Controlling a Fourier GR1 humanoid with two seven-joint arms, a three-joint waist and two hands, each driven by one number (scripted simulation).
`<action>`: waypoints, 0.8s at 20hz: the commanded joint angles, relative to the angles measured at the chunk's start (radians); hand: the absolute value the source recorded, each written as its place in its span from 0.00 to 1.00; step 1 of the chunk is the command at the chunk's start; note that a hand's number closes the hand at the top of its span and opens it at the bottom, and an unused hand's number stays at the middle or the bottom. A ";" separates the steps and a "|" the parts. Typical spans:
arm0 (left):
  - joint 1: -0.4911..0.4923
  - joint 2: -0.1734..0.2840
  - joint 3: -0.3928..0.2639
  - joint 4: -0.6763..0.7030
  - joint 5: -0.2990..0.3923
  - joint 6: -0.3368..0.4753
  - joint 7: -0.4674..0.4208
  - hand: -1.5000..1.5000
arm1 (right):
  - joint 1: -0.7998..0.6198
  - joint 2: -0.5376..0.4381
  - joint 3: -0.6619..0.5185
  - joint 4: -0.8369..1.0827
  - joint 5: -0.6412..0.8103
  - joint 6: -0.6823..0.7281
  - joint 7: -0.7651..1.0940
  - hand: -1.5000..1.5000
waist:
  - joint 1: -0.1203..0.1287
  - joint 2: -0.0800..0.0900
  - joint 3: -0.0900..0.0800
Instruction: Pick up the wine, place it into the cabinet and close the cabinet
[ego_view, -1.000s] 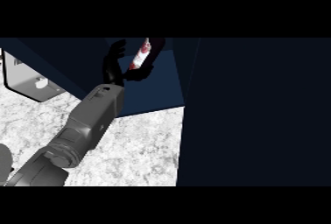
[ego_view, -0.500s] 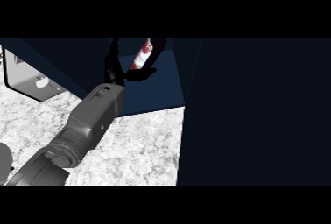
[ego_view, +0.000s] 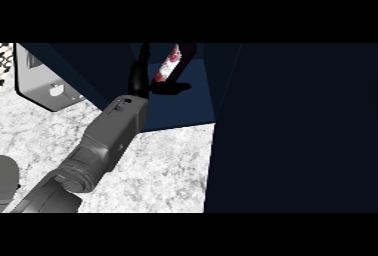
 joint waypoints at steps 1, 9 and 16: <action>-0.010 0.072 0.026 -0.065 0.022 -0.208 -0.048 0.00 | 0.020 0.001 0.000 -0.026 0.007 -0.010 0.011 0.00 | 0.048 -0.025 0.009; 0.045 0.028 0.090 -0.143 0.072 -0.414 -0.164 0.00 | 0.004 -0.031 -0.013 -0.069 0.043 -0.066 0.080 0.00 | 0.109 -0.054 0.012; 0.055 -0.005 0.067 -0.258 0.045 -0.415 -0.053 0.00 | 0.000 -0.063 -0.061 -0.028 0.025 -0.066 0.077 0.00 | 0.149 -0.066 0.014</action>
